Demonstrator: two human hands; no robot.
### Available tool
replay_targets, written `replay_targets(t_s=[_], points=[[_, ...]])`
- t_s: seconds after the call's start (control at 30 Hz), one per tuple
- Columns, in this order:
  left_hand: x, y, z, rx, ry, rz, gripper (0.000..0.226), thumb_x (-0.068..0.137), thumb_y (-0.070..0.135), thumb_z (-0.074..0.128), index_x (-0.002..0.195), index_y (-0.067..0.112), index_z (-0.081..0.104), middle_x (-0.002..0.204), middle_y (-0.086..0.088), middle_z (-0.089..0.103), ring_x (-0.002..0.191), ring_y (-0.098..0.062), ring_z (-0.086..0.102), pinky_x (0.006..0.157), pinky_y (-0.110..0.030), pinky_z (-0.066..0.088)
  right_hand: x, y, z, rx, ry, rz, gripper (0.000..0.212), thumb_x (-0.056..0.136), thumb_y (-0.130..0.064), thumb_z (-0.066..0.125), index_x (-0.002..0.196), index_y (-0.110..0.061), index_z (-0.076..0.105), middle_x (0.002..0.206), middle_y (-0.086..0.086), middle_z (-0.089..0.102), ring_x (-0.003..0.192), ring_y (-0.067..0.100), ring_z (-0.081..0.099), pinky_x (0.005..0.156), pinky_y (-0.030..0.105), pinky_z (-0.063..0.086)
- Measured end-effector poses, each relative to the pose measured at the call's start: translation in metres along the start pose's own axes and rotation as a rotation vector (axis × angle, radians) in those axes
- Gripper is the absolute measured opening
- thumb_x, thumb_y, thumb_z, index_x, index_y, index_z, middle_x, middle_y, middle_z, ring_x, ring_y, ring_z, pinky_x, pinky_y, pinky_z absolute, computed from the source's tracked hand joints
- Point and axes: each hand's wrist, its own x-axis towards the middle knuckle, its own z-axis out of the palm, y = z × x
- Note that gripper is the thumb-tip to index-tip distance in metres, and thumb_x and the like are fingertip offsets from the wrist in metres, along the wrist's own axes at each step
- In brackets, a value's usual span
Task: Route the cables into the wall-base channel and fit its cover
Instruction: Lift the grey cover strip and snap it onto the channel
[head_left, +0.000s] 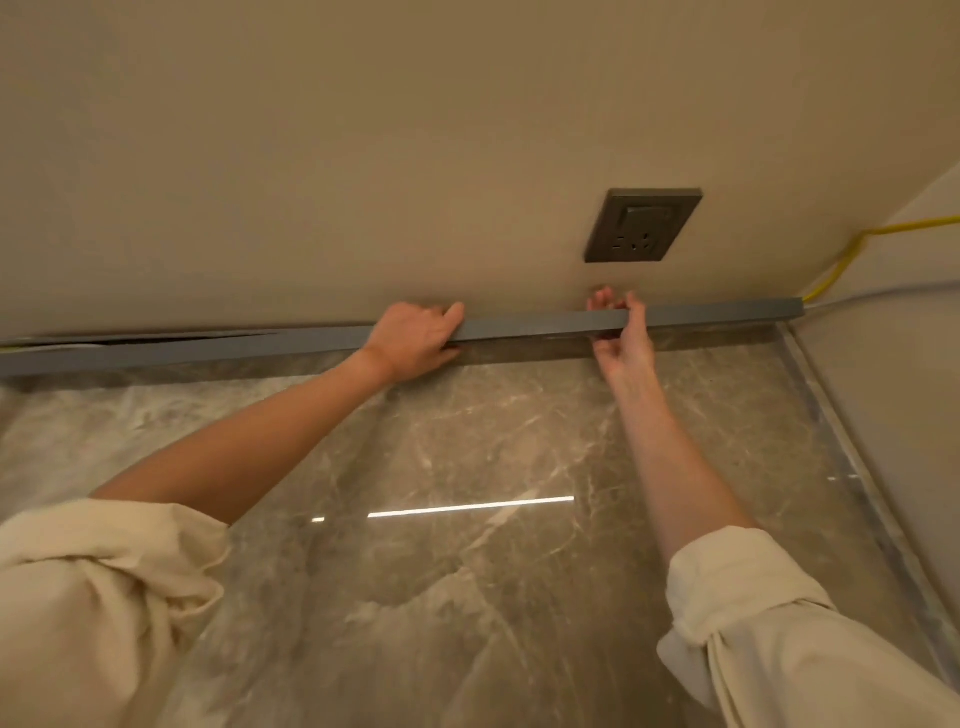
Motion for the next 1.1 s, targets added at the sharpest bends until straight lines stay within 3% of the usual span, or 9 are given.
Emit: replay_targets(t_s=[0.1, 0.2, 0.3, 0.43, 0.53, 0.6, 0.8, 0.9, 1.1], points=[[-0.022, -0.021, 0.005, 0.062, 0.020, 0.007, 0.044, 0.090, 0.044, 0.051, 0.110, 0.004, 0.048, 0.086, -0.016, 0.068, 0.069, -0.035, 0.066, 0.050, -0.034, 0.042, 0.000, 0.004, 0.000, 0.022, -0.004, -0.007, 0.011, 0.090, -0.011, 0.059, 0.080, -0.008, 0.058, 0.080, 0.008, 0.066, 0.067, 0.015, 0.068, 0.090, 0.035, 0.054], [-0.028, -0.023, 0.008, 0.181, 0.044, 0.082, 0.042, 0.088, 0.041, 0.057, 0.103, 0.002, 0.055, 0.074, -0.015, 0.066, 0.052, -0.031, 0.063, 0.041, -0.032, 0.046, -0.003, 0.011, 0.004, 0.037, 0.072, -0.060, 0.009, 0.090, -0.010, 0.058, 0.081, -0.008, 0.055, 0.069, 0.005, 0.059, 0.061, 0.014, 0.060, 0.081, 0.033, 0.057], [-0.025, -0.022, 0.012, 0.176, 0.036, 0.104, 0.037, 0.093, 0.038, 0.048, 0.105, 0.003, 0.049, 0.081, -0.017, 0.065, 0.056, -0.032, 0.064, 0.043, -0.033, 0.042, -0.007, 0.023, 0.011, -0.012, 0.188, -0.121, 0.011, 0.091, -0.014, 0.054, 0.099, -0.008, 0.049, 0.074, 0.008, 0.056, 0.064, 0.018, 0.056, 0.074, 0.032, 0.057], [-0.016, -0.023, 0.009, 0.146, 0.076, 0.111, 0.035, 0.095, 0.038, 0.041, 0.104, 0.005, 0.047, 0.084, -0.018, 0.065, 0.062, -0.034, 0.065, 0.046, -0.036, 0.043, -0.023, 0.062, 0.032, -0.060, 0.223, -0.071, 0.012, 0.088, -0.014, 0.055, 0.098, -0.010, 0.050, 0.073, 0.009, 0.058, 0.063, 0.020, 0.057, 0.071, 0.032, 0.056], [-0.013, -0.023, 0.006, 0.190, 0.072, 0.139, 0.032, 0.094, 0.040, 0.045, 0.096, 0.008, 0.051, 0.076, -0.013, 0.065, 0.055, -0.029, 0.064, 0.042, -0.033, 0.044, -0.035, 0.099, 0.056, -0.143, 0.281, -0.007, 0.006, 0.084, -0.014, 0.057, 0.082, -0.010, 0.053, 0.065, 0.007, 0.057, 0.056, 0.018, 0.055, 0.060, 0.029, 0.052], [-0.017, -0.025, 0.003, 0.255, 0.090, 0.132, 0.028, 0.088, 0.042, 0.055, 0.088, 0.014, 0.056, 0.068, -0.005, 0.065, 0.047, -0.022, 0.062, 0.038, -0.027, 0.043, -0.037, 0.114, 0.070, -0.196, 0.351, -0.006, 0.021, 0.084, -0.013, 0.053, 0.064, -0.012, 0.046, 0.058, 0.005, 0.052, 0.049, 0.017, 0.049, 0.053, 0.026, 0.045], [-0.029, -0.024, 0.003, 0.187, 0.101, 0.139, 0.015, 0.086, 0.027, 0.059, 0.093, 0.015, 0.053, 0.078, -0.002, 0.064, 0.060, -0.018, 0.063, 0.043, -0.028, 0.043, -0.032, 0.121, 0.085, -0.218, 0.617, -0.054, 0.012, 0.081, -0.018, 0.039, 0.070, -0.015, 0.041, 0.062, 0.002, 0.047, 0.044, 0.018, 0.042, 0.045, 0.019, 0.036], [-0.045, -0.041, 0.001, 0.215, 0.112, 0.134, 0.017, 0.082, 0.028, 0.063, 0.090, 0.016, 0.054, 0.078, -0.001, 0.062, 0.063, -0.017, 0.060, 0.042, -0.028, 0.038, -0.035, 0.125, 0.088, -0.222, 0.628, -0.069, 0.009, 0.081, -0.018, 0.041, 0.073, -0.013, 0.042, 0.065, 0.001, 0.044, 0.047, 0.017, 0.039, 0.045, 0.023, 0.037], [-0.096, -0.114, 0.020, 0.187, 0.060, 0.040, 0.039, 0.085, 0.042, 0.058, 0.103, 0.007, 0.050, 0.094, -0.010, 0.064, 0.083, -0.028, 0.063, 0.056, -0.035, 0.048, -0.039, 0.124, 0.089, -0.171, 0.612, -0.089, 0.015, 0.084, -0.020, 0.038, 0.070, -0.015, 0.034, 0.069, 0.002, 0.039, 0.050, 0.017, 0.033, 0.049, 0.022, 0.039]])
